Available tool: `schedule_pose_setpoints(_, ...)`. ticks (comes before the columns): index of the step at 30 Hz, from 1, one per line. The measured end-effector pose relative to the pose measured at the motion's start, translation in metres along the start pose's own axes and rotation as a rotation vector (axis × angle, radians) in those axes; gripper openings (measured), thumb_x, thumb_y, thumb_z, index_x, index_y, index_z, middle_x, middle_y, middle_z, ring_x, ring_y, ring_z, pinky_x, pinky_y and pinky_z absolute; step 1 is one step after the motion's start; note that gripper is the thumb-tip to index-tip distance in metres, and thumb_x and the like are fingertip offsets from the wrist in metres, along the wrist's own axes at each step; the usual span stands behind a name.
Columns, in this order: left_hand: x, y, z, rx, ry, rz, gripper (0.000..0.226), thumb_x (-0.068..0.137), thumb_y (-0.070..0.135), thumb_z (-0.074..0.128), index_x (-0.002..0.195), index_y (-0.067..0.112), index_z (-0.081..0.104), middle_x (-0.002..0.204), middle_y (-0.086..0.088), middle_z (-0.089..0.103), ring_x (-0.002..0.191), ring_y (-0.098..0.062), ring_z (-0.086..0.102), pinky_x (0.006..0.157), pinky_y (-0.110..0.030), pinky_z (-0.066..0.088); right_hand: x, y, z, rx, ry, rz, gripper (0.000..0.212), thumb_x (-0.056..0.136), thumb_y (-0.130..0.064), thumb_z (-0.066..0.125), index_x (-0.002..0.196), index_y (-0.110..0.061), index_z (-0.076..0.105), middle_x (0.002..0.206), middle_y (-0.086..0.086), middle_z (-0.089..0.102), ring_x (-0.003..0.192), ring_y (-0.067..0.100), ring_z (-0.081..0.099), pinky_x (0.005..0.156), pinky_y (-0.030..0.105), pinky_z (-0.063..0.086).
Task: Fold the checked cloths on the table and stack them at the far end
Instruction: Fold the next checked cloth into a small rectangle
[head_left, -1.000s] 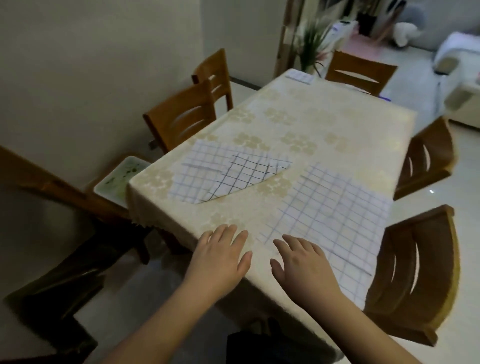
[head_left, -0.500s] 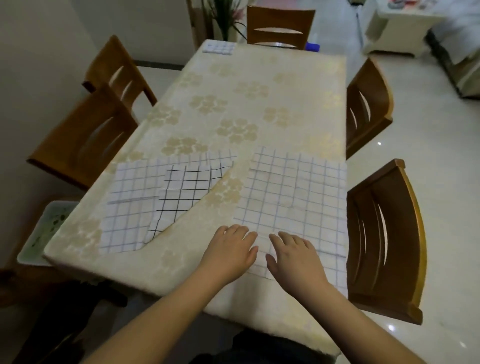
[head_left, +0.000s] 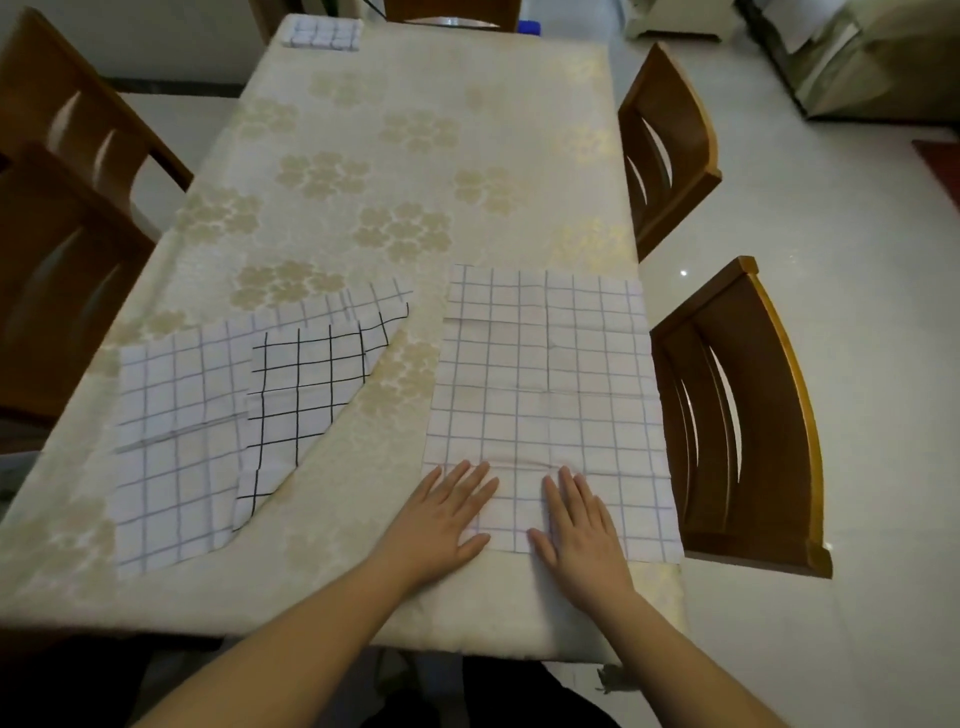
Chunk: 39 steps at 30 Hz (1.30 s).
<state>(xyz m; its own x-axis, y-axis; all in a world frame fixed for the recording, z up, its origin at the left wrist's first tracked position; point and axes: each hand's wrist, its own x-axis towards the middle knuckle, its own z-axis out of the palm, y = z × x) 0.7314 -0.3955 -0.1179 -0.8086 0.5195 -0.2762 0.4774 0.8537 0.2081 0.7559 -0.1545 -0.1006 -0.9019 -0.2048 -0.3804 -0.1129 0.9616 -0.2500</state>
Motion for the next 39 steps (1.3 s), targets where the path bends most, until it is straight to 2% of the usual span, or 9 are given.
schedule_pose_setpoints(6, -0.025, -0.017, 0.006, -0.026, -0.026, -0.044, 0.072, 0.095, 0.064, 0.029, 0.157, 0.032, 0.008, 0.164, 0.006, 0.006, 0.150, -0.016, 0.008, 0.117, -0.039, 0.004, -0.025, -0.019, 0.018, -0.004, 0.009, 0.041, 0.071, 0.099, -0.061, 0.015, 0.148, -0.031, -0.027, 0.154, -0.005, -0.037, 0.143, 0.012, -0.031, 0.120, 0.035, -0.013)
schedule_pose_setpoints(10, -0.042, -0.032, 0.009, 0.029, -0.025, -0.008, 0.074, 0.094, 0.067, 0.021, 0.156, 0.033, -0.003, 0.162, 0.009, -0.011, 0.149, -0.013, -0.008, 0.118, -0.039, -0.004, -0.037, -0.030, 0.025, -0.011, -0.023, 0.065, 0.073, 0.096, -0.064, 0.012, 0.148, -0.031, -0.027, 0.155, -0.004, -0.036, 0.144, 0.014, -0.029, 0.119, 0.035, -0.012)
schedule_pose_setpoints(15, -0.072, -0.047, 0.009, 0.063, -0.063, -0.011, 0.073, 0.095, 0.067, 0.024, 0.156, 0.029, 0.015, 0.163, 0.003, 0.013, 0.148, -0.016, 0.014, 0.115, -0.041, 0.007, -0.054, -0.052, 0.030, 0.015, -0.052, 0.058, 0.072, 0.095, -0.065, 0.011, 0.152, -0.032, -0.020, 0.156, -0.007, -0.034, 0.144, 0.012, -0.029, 0.120, 0.036, -0.011)
schedule_pose_setpoints(24, -0.134, -0.068, 0.019, 0.066, -0.056, -0.052, 0.072, 0.096, 0.065, 0.021, 0.156, 0.025, 0.020, 0.162, -0.001, 0.018, 0.147, -0.016, 0.014, 0.115, -0.040, 0.005, -0.060, -0.092, 0.046, -0.006, -0.044, 0.033, 0.070, 0.093, -0.065, 0.003, 0.153, -0.034, -0.015, 0.157, -0.008, -0.028, 0.144, 0.011, -0.027, 0.119, 0.035, -0.013)
schedule_pose_setpoints(27, -0.137, -0.061, 0.016, 0.036, -0.006, -0.089, 0.066, 0.099, 0.060, 0.017, 0.150, 0.022, 0.038, 0.157, -0.003, 0.033, 0.143, -0.019, 0.032, 0.116, -0.035, 0.005, -0.064, -0.099, 0.045, 0.009, -0.006, 0.059, 0.073, 0.088, -0.067, -0.004, 0.153, -0.033, -0.011, 0.156, -0.010, -0.025, 0.145, 0.011, -0.024, 0.116, 0.033, -0.015)
schedule_pose_setpoints(29, -0.129, -0.054, 0.010, 0.032, 0.070, -0.090, 0.060, 0.101, 0.053, 0.021, 0.135, 0.018, 0.057, 0.146, -0.008, 0.050, 0.133, -0.024, 0.048, 0.114, -0.036, 0.015, -0.064, -0.101, 0.042, 0.010, 0.044, 0.086, 0.067, 0.095, -0.060, 0.004, 0.153, -0.029, -0.009, 0.158, -0.009, -0.021, 0.145, 0.009, -0.021, 0.117, 0.030, -0.014)
schedule_pose_setpoints(32, -0.108, -0.042, 0.002, -0.011, 0.231, -0.041, 0.048, 0.097, 0.039, 0.035, 0.122, 0.013, 0.066, 0.141, -0.013, 0.054, 0.130, -0.029, 0.051, 0.111, -0.039, 0.023, -0.051, -0.103, 0.032, 0.034, 0.115, 0.083, 0.060, 0.103, -0.041, 0.018, 0.155, -0.022, -0.005, 0.158, -0.008, -0.017, 0.143, 0.005, -0.021, 0.113, 0.024, -0.016)
schedule_pose_setpoints(36, -0.062, -0.021, -0.009, -0.049, 0.213, 0.004, 0.050, 0.091, 0.022, 0.034, 0.133, 0.010, 0.058, 0.145, -0.009, 0.051, 0.134, -0.025, 0.048, 0.116, -0.036, 0.028, -0.011, -0.112, 0.027, 0.074, 0.141, 0.000, 0.063, 0.095, -0.035, 0.011, 0.155, -0.015, 0.006, 0.161, -0.003, -0.005, 0.147, 0.007, -0.009, 0.122, 0.031, 0.001)
schedule_pose_setpoints(39, -0.034, -0.018, -0.009, -0.033, 0.104, -0.031, 0.060, 0.095, 0.027, 0.019, 0.152, 0.013, 0.030, 0.159, -0.002, 0.026, 0.147, -0.018, 0.026, 0.118, -0.034, 0.013, 0.012, -0.106, 0.033, 0.047, 0.102, -0.023, 0.062, 0.098, -0.040, 0.010, 0.155, -0.016, 0.010, 0.160, -0.005, 0.000, 0.150, 0.011, 0.002, 0.122, 0.037, 0.011)
